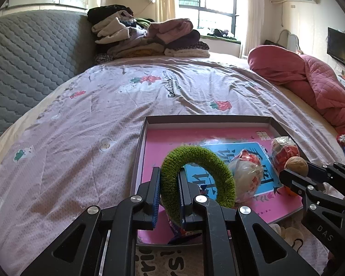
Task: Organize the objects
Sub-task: 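Carry the green ring and walnut over the tray with both tools, then open the right tool to drop the walnut while the left tool releases the green ring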
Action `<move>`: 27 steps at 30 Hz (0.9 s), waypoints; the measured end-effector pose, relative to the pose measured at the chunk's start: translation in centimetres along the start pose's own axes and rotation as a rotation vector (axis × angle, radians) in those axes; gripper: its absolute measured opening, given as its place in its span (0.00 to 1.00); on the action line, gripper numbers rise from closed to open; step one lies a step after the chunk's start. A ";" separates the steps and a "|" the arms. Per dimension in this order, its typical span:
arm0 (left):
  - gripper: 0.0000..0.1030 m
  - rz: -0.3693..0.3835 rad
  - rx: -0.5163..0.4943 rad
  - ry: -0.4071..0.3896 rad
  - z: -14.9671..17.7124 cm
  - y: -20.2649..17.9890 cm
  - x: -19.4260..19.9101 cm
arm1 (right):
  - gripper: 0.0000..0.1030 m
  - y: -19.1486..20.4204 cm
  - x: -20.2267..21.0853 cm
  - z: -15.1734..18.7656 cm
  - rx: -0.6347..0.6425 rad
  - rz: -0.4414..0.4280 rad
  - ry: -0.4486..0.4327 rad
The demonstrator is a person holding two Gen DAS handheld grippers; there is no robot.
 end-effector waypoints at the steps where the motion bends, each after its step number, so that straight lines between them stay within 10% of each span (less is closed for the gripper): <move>1: 0.13 -0.003 0.000 0.000 0.0 0.0 -0.1 | 0.31 0.0 -0.2 0.1 0.001 0.000 0.005; 27: 0.14 -0.007 0.030 0.012 -0.6 0.2 -2.6 | 0.31 0.8 -4.1 1.0 0.058 0.001 0.106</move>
Point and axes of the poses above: each gripper's, at about its wrist camera, not at the fingertips, and x roughly against the way its jaws point, y to its left, z to its underside, the point moved 6 cm from there along -x, roughly the way its jaws point, and after that the axes turned 10 degrees about y, right-handed, at the moved point
